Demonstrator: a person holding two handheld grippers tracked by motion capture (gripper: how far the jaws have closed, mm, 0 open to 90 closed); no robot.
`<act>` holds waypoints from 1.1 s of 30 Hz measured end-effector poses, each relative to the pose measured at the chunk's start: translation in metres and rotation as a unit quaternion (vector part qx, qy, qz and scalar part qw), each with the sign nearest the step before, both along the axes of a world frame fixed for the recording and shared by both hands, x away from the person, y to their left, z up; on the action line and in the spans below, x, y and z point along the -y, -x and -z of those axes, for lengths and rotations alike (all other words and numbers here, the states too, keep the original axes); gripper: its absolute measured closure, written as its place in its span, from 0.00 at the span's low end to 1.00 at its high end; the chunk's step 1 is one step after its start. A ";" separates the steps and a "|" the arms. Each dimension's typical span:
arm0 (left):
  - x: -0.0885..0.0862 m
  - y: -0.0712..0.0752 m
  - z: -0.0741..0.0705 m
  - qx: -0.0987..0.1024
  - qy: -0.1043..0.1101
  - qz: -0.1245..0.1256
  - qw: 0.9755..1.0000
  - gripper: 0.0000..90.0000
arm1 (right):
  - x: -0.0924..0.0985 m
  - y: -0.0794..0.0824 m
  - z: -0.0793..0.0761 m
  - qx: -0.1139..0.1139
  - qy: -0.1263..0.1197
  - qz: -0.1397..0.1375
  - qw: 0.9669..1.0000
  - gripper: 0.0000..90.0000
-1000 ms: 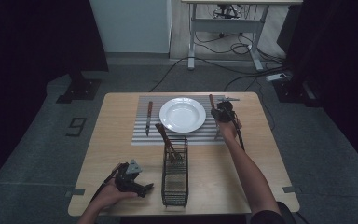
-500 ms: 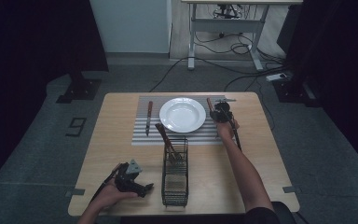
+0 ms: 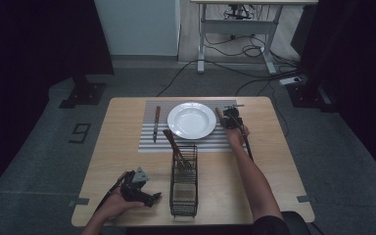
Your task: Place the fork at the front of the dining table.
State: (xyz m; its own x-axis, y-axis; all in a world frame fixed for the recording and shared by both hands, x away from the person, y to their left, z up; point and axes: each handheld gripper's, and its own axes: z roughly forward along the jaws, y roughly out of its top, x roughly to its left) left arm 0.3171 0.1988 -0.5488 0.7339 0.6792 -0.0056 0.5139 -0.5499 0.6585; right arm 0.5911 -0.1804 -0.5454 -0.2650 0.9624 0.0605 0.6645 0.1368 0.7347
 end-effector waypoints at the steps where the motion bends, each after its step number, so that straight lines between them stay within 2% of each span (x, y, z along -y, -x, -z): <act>1: 0.000 0.000 0.000 0.000 0.000 0.000 1.000 0.00 | 0.000 0.000 0.000 0.000 0.003 -0.002 1.000 0.88; 4: 0.000 0.000 0.000 0.000 0.000 0.000 1.000 0.00 | -0.001 0.000 0.000 0.000 0.007 -0.004 1.000 0.87; 7: 0.000 0.000 0.000 0.000 0.000 0.000 1.000 0.00 | -0.001 0.000 -0.001 -0.003 0.005 -0.009 1.000 0.82; 10: 0.000 0.000 0.000 0.000 0.000 0.000 1.000 0.00 | 0.001 0.001 -0.003 -0.005 0.007 -0.013 1.000 0.82; 12: 0.000 0.000 0.000 0.000 0.000 0.000 1.000 0.00 | 0.001 0.001 -0.003 -0.005 0.006 -0.013 1.000 0.82; 13: 0.000 0.000 0.000 0.000 0.000 0.000 1.000 0.00 | 0.003 0.002 -0.004 -0.008 0.002 -0.016 1.000 0.87; 19: 0.000 0.000 0.000 0.000 0.000 0.000 1.000 0.00 | 0.006 -0.001 -0.004 -0.010 -0.001 -0.011 1.000 0.89; 23: 0.000 0.000 0.000 0.000 0.000 0.000 1.000 0.00 | 0.007 -0.005 -0.003 -0.007 -0.013 -0.005 1.000 0.89; 29: 0.000 0.000 0.000 0.000 0.000 0.000 1.000 0.00 | 0.015 -0.008 0.001 -0.008 -0.065 0.005 0.998 0.89; 32: 0.000 0.000 0.000 0.000 0.000 0.000 1.000 0.00 | 0.018 -0.009 0.001 -0.007 -0.064 0.007 0.998 0.88; 33: 0.000 0.000 0.000 0.000 0.000 0.000 1.000 0.00 | 0.018 -0.009 0.000 -0.005 -0.058 0.012 0.998 0.84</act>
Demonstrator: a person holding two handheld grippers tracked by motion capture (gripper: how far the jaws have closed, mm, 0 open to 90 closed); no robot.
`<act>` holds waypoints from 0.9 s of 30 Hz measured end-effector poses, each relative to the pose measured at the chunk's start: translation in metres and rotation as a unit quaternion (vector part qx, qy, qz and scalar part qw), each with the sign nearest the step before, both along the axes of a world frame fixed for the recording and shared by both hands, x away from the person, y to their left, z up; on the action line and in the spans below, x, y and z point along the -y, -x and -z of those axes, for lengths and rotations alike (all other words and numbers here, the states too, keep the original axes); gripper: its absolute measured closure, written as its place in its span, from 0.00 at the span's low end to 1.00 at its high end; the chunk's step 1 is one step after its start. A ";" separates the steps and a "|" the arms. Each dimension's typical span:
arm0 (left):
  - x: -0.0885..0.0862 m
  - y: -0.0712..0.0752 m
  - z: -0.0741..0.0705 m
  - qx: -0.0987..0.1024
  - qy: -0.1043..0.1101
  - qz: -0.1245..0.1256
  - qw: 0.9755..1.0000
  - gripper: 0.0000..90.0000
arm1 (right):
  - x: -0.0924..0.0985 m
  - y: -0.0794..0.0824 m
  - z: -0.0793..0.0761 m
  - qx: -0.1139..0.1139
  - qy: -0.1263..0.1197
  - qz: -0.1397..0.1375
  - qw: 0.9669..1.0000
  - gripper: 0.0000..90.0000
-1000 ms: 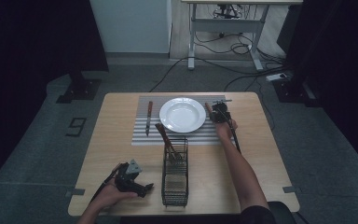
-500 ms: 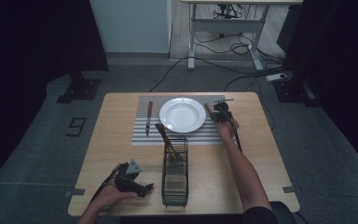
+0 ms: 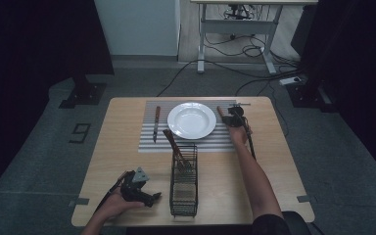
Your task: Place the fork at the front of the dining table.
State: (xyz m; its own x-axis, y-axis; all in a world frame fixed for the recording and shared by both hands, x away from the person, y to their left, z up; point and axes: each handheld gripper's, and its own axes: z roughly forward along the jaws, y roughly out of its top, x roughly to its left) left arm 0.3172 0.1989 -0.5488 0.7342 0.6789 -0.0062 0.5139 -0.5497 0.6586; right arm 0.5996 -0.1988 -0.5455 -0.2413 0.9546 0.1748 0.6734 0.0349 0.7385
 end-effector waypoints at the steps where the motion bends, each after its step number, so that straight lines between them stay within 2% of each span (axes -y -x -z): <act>1: 0.000 0.000 0.000 0.000 0.000 0.000 1.000 0.00 | 0.001 0.000 -0.001 0.004 0.007 0.006 1.000 0.80; 5: 0.000 0.000 0.000 0.000 0.000 0.000 1.000 0.00 | 0.006 0.000 -0.003 0.005 0.003 0.006 1.000 0.79; 9: 0.000 0.000 0.000 0.000 0.000 0.000 1.000 0.00 | 0.013 0.002 -0.005 -0.006 -0.015 -0.009 1.000 0.77; 13: 0.000 0.000 0.000 0.000 0.000 0.000 1.000 0.00 | 0.018 0.003 -0.007 -0.005 -0.027 -0.022 0.999 0.77; 18: 0.000 0.000 0.000 0.000 0.000 0.000 1.000 0.00 | 0.021 0.008 -0.013 -0.004 -0.026 -0.034 0.999 0.74; 21: 0.000 0.000 0.000 0.000 0.000 0.000 1.000 0.00 | 0.024 0.016 -0.016 0.006 -0.021 -0.036 0.999 0.74; 24: 0.000 0.000 0.000 0.000 0.000 0.000 1.000 0.00 | 0.027 0.025 -0.017 -0.014 -0.015 -0.043 0.999 0.68; 26: 0.000 0.000 0.000 0.000 0.000 0.000 1.000 0.00 | 0.028 0.033 -0.016 -0.008 -0.009 -0.047 0.999 0.69; 27: 0.000 0.000 0.000 0.000 0.000 0.000 1.000 0.00 | 0.027 0.036 -0.016 -0.013 -0.002 -0.053 0.999 0.67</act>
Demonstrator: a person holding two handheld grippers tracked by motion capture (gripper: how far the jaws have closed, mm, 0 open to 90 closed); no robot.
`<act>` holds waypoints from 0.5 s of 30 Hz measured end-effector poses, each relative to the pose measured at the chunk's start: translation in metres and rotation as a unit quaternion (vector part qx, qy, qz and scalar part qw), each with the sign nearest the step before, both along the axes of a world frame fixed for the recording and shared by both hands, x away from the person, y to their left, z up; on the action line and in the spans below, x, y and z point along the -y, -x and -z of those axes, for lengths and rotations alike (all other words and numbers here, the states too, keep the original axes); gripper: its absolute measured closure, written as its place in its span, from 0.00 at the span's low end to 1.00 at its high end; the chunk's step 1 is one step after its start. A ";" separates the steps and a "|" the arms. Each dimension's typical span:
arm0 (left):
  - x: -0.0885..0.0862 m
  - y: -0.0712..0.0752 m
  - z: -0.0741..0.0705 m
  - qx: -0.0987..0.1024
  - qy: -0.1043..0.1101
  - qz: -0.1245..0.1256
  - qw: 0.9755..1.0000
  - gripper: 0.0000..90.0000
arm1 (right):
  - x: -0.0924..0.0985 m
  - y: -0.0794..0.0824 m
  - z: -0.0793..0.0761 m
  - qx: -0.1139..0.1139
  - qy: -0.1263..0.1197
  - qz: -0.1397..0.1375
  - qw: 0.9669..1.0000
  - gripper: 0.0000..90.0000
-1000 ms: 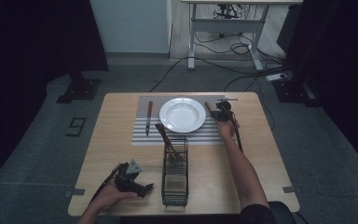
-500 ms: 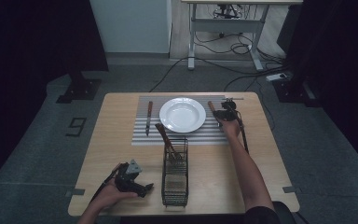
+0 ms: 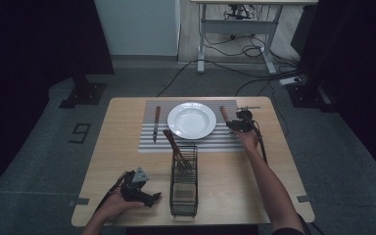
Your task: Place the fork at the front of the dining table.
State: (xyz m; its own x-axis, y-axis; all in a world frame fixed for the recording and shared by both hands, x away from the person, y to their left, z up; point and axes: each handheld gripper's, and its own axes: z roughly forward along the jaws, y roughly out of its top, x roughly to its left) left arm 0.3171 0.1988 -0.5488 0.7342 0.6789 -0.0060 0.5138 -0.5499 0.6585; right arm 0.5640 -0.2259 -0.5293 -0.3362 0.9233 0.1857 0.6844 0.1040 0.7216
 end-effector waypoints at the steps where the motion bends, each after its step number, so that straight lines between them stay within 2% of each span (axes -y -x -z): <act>1: 0.000 0.000 0.000 0.000 0.000 0.000 1.000 0.00 | -0.001 0.003 0.001 -0.003 0.004 -0.004 1.000 0.67; 3: 0.000 0.000 0.000 0.000 0.000 0.000 1.000 0.00 | -0.001 0.009 0.002 -0.004 0.019 -0.006 1.000 0.67; 6: 0.000 0.000 0.000 0.000 0.000 0.000 1.000 0.00 | -0.003 0.012 0.007 -0.024 0.028 -0.009 0.999 0.66; 7: 0.000 0.000 0.000 0.000 0.000 0.000 1.000 0.00 | -0.004 0.013 0.008 -0.024 0.031 -0.011 0.999 0.66; 12: 0.000 0.000 0.000 0.000 0.000 -0.001 1.000 0.00 | -0.007 0.015 0.011 -0.015 0.030 -0.014 0.999 0.67; 15: 0.000 0.000 0.000 0.000 0.000 -0.001 1.000 0.00 | -0.005 0.015 0.012 -0.016 0.019 -0.013 1.000 0.67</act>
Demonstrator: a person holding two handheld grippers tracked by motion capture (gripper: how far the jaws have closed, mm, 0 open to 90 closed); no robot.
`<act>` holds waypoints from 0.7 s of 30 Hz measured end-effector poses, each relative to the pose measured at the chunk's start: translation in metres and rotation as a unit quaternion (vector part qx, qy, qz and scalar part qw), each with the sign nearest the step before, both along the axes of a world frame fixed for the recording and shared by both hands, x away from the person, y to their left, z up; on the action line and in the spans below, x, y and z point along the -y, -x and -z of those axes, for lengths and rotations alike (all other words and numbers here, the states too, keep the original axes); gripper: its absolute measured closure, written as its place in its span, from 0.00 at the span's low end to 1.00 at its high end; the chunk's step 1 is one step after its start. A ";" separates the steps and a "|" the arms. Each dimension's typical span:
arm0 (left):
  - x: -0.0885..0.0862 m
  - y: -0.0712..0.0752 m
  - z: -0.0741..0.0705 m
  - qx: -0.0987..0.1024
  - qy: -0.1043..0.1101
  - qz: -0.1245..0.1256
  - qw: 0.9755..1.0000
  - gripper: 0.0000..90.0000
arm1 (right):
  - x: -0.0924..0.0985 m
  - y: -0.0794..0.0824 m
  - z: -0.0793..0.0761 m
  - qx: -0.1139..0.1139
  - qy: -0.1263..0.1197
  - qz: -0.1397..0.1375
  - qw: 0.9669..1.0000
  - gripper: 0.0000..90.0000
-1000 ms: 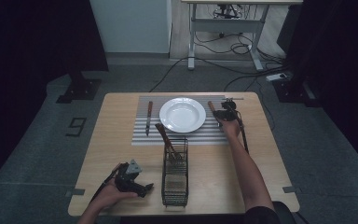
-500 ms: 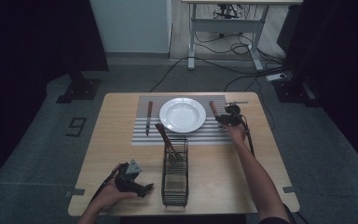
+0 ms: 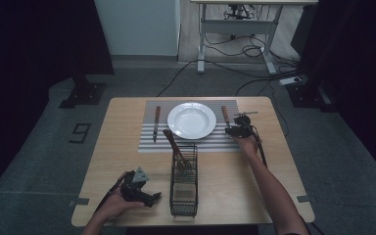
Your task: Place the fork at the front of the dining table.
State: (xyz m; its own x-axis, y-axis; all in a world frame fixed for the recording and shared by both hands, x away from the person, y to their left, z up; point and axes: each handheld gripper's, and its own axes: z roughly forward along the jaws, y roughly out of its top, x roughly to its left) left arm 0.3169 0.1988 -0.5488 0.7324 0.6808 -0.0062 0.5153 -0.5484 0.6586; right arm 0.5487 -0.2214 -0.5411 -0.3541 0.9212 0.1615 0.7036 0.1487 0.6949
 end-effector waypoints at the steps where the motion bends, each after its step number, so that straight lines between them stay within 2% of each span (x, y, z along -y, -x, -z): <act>1: 0.000 0.000 0.000 0.000 0.000 0.000 1.000 0.00 | 0.001 0.000 0.000 -0.001 -0.004 -0.001 1.000 0.67; 21: 0.000 0.001 0.000 0.000 0.001 0.000 1.000 0.00 | 0.004 0.002 0.001 -0.001 -0.023 -0.006 1.000 0.66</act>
